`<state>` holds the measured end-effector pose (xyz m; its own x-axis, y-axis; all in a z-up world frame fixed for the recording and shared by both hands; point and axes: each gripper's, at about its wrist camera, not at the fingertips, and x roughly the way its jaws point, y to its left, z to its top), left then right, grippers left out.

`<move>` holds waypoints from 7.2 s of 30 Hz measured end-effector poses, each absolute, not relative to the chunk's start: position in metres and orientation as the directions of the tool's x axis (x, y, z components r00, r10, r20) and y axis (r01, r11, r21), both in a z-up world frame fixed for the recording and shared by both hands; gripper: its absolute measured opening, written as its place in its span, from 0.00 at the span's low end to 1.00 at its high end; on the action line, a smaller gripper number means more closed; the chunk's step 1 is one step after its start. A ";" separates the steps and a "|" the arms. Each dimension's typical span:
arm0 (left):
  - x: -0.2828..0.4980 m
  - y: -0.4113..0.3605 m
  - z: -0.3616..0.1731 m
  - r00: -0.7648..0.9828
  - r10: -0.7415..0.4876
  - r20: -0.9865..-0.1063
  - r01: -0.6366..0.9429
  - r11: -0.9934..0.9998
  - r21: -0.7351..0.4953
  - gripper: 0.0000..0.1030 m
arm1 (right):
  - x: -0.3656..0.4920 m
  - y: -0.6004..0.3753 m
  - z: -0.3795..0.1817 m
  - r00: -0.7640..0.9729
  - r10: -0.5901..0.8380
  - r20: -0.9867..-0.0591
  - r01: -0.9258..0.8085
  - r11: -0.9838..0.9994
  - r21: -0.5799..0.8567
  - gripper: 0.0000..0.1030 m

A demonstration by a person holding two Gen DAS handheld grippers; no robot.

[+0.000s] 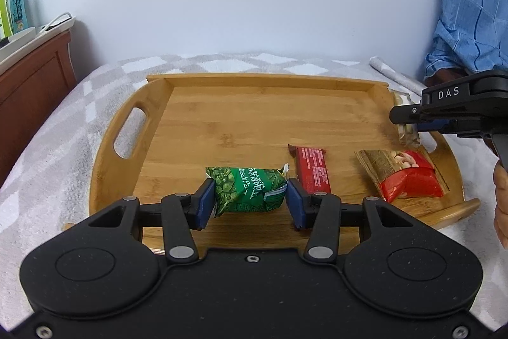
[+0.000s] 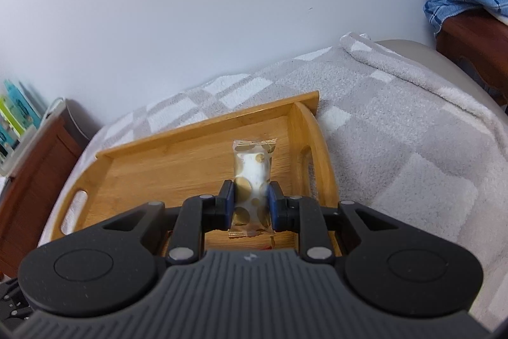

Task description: Organize snacks

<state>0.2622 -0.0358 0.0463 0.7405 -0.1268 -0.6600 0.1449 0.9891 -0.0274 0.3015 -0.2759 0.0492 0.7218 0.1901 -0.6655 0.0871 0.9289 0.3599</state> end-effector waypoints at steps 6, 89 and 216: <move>0.262 -0.042 0.039 0.727 -0.133 -0.674 0.161 0.987 -0.020 0.44 | 0.306 -0.274 0.043 0.695 0.196 -0.692 0.075 0.937 0.340 0.25; 0.121 -0.030 0.058 0.746 -0.133 -0.653 0.166 0.986 -0.011 0.90 | 0.133 -0.245 0.067 0.798 0.160 -0.581 -0.012 0.968 0.250 0.87; 0.149 -0.014 0.105 0.764 -0.168 -0.623 0.140 0.986 -0.095 0.51 | 0.121 -0.249 0.080 0.821 0.156 -0.549 0.036 0.946 0.323 0.44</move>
